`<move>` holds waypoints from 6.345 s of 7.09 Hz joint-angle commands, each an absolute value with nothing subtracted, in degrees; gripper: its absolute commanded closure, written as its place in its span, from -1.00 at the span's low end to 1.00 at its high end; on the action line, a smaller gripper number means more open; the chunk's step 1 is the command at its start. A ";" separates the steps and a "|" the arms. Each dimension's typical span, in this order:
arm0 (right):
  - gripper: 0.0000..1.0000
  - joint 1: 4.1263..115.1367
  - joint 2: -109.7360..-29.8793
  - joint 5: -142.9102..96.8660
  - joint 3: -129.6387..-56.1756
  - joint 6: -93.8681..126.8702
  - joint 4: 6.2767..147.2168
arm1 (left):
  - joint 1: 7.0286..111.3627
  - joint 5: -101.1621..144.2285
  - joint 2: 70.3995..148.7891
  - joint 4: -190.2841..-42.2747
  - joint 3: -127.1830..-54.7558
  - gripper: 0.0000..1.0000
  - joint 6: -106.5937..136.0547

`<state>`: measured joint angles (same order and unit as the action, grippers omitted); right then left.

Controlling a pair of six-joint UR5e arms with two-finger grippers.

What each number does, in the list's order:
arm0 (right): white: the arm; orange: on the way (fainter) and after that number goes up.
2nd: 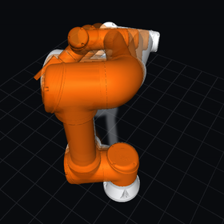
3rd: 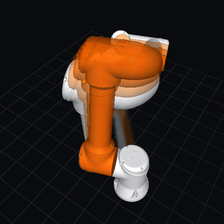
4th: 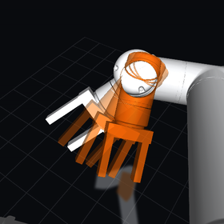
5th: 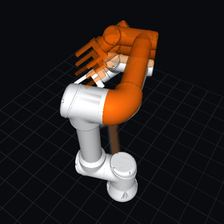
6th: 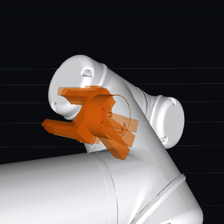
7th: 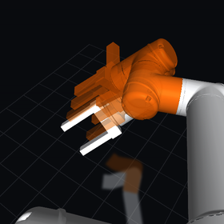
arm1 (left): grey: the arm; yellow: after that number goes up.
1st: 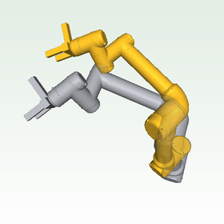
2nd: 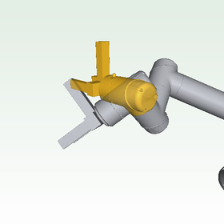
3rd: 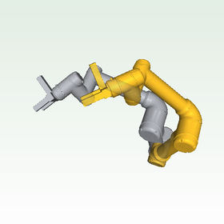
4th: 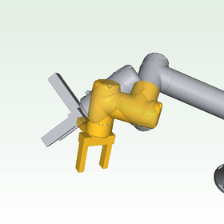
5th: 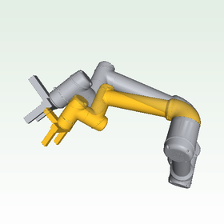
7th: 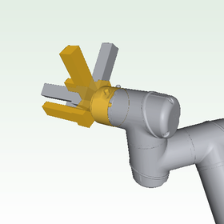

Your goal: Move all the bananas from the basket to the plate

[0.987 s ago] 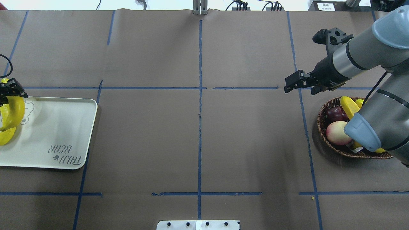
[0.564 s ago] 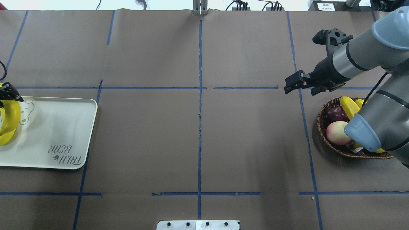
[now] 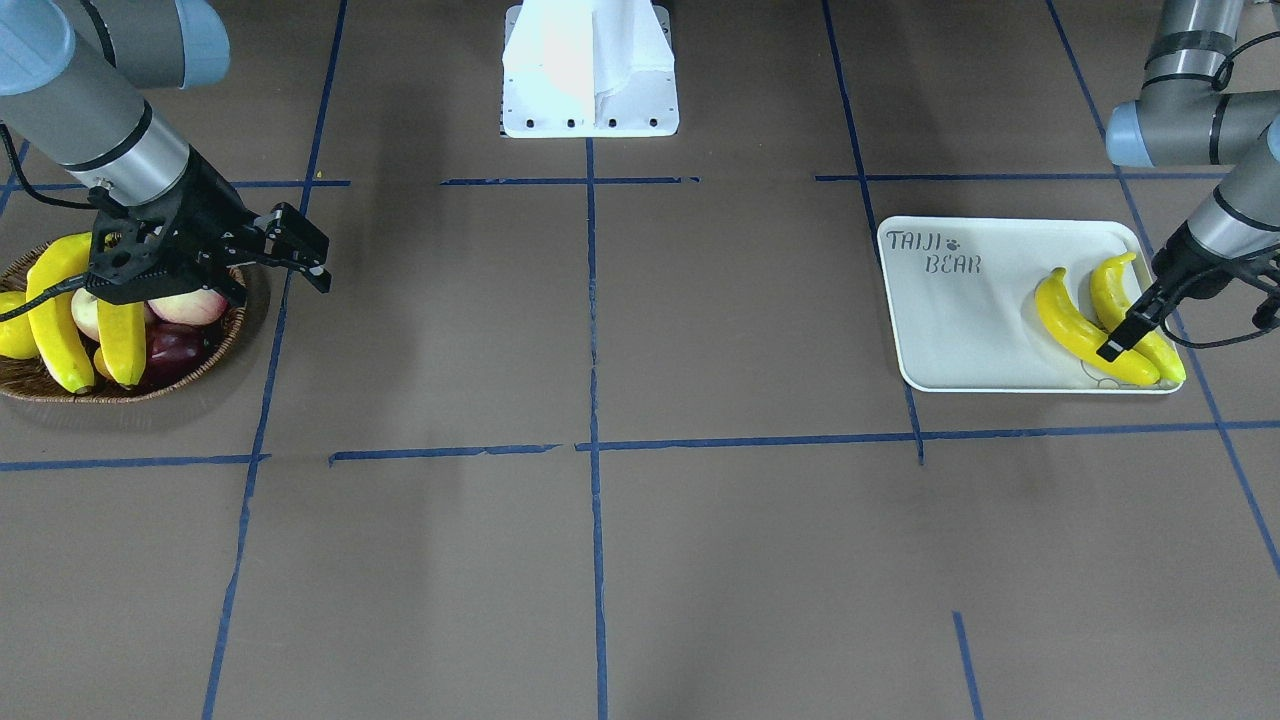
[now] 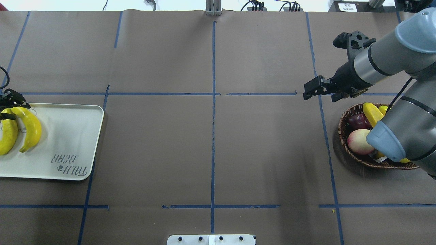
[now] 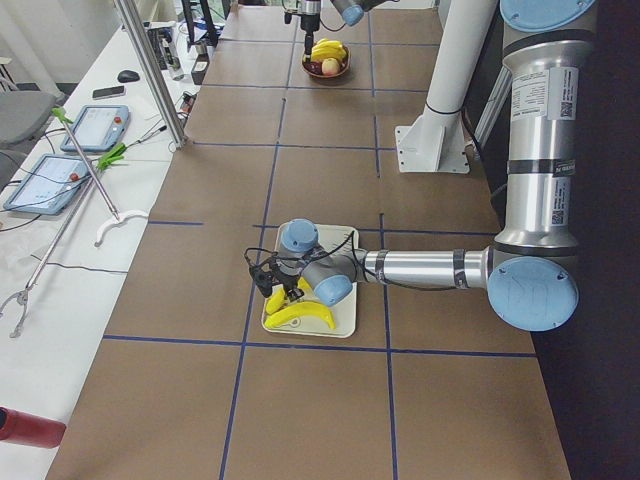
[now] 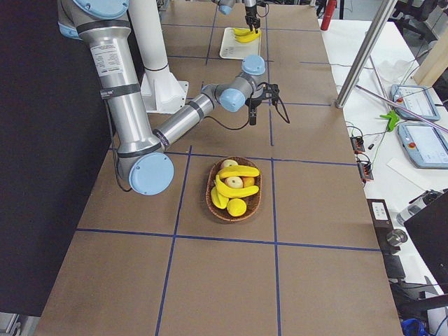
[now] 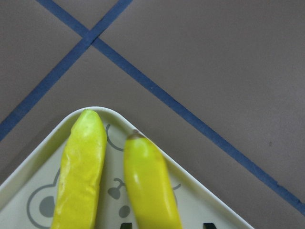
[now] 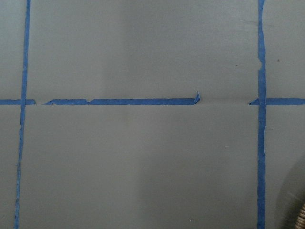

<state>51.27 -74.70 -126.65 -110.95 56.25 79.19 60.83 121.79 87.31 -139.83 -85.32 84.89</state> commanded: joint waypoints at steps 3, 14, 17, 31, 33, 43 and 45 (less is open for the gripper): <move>-0.99 55.35 -75.67 -126.56 -112.84 45.08 89.32 | 62.31 134.38 86.48 -139.13 -95.87 -1.00 83.06; -0.74 59.09 -103.63 -120.06 -111.98 43.46 74.88 | 61.17 131.57 88.77 -139.48 -97.65 -1.00 83.32; -0.65 55.55 -103.45 -118.57 -110.74 44.30 74.97 | 61.08 131.57 88.51 -139.66 -97.73 -1.00 83.32; 0.69 51.33 -102.22 -113.56 -108.28 43.60 74.97 | 59.94 131.57 88.86 -139.75 -96.94 -1.00 83.58; 0.90 51.94 -102.22 -113.38 -108.89 43.33 74.88 | 59.94 131.57 88.95 -139.75 -96.86 -1.00 83.58; 0.94 51.88 -83.10 -113.65 -117.42 50.12 75.41 | 52.91 131.13 104.48 -141.16 -98.08 -1.00 99.72; 0.95 44.25 -76.84 -108.76 -116.81 60.09 76.46 | 51.87 131.05 107.47 -139.24 -98.17 -1.00 102.39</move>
